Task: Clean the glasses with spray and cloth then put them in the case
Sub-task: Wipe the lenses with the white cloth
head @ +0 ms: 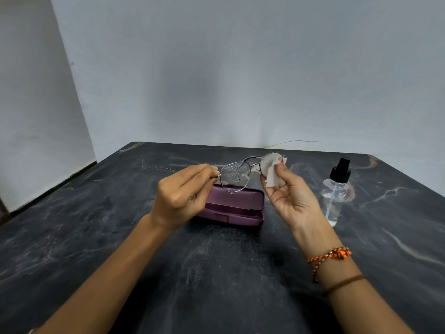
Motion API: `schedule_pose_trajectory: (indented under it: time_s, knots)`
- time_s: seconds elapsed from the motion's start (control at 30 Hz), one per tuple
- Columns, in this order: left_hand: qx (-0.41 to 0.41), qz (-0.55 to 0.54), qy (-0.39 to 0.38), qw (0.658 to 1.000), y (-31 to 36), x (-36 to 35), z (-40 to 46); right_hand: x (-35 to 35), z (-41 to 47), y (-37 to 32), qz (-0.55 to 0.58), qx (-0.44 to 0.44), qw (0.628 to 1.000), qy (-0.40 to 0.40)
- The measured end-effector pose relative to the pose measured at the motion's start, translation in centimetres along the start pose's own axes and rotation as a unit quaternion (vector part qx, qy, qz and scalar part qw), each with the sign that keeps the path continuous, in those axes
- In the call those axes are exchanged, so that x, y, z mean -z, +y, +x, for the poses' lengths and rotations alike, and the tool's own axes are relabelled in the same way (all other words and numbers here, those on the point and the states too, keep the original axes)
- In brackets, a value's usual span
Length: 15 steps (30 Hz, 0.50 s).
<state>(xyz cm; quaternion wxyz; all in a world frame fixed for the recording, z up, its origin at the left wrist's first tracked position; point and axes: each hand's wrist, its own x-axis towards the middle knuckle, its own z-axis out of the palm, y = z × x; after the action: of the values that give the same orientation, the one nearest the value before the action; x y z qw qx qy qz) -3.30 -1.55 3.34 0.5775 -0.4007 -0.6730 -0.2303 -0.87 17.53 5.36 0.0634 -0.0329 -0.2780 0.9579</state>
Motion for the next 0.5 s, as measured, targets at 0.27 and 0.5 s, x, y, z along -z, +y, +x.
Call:
schedule_pose_trajectory:
  time_s: [0.27, 0.5]
  knots:
    - [0.024, -0.009, 0.004, 1.000, -0.08, -0.01, 0.12, -0.20, -0.35, -0.08, 0.003, -0.044, 0.998, -0.038]
    - [0.024, -0.010, -0.002, 1.000, 0.04, 0.12, 0.18, -0.02, -0.51, -0.23, -0.011, -0.022, 0.998, -0.056]
